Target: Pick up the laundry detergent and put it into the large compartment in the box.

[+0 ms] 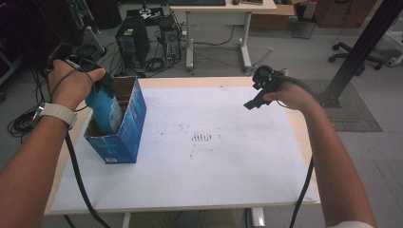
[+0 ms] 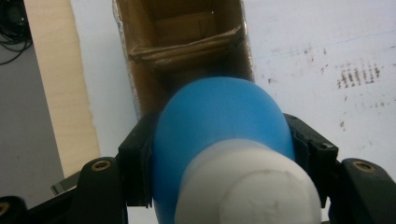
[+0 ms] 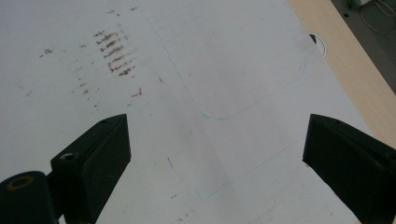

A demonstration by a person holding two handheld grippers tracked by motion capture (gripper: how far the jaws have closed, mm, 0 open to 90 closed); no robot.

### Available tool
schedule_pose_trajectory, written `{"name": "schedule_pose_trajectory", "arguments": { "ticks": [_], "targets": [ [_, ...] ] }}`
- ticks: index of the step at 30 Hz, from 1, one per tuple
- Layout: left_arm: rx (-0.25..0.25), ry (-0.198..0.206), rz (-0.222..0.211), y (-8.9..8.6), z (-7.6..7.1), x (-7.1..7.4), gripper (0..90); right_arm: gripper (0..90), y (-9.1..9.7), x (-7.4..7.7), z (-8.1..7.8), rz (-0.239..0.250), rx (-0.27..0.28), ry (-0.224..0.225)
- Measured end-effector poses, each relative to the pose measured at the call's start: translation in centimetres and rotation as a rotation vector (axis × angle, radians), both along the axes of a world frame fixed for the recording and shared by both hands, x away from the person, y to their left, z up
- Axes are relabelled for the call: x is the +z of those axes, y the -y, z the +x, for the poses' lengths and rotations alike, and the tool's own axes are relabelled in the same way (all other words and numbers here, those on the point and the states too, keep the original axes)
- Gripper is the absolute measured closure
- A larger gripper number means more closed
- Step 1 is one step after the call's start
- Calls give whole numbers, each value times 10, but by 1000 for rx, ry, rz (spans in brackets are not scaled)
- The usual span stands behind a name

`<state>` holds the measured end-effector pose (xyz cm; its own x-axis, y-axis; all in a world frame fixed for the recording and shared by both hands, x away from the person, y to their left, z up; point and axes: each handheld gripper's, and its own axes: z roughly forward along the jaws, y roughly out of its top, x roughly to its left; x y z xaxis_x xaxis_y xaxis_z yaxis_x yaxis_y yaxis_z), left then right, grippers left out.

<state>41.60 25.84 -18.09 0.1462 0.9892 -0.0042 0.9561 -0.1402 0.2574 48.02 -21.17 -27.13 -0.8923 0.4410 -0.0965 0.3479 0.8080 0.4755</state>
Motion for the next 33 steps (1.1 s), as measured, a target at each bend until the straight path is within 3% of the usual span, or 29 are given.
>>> {"name": "schedule_pose_trajectory", "arguments": {
  "ticks": [18,33],
  "targets": [
    [-17,-4,11,4,6,-37,373,77,2,-3,-1,-1,-6,-8],
    [-30,-9,22,5,8,-59,373,77,2,-3,-1,-3,-6,-7]
  ]
}}
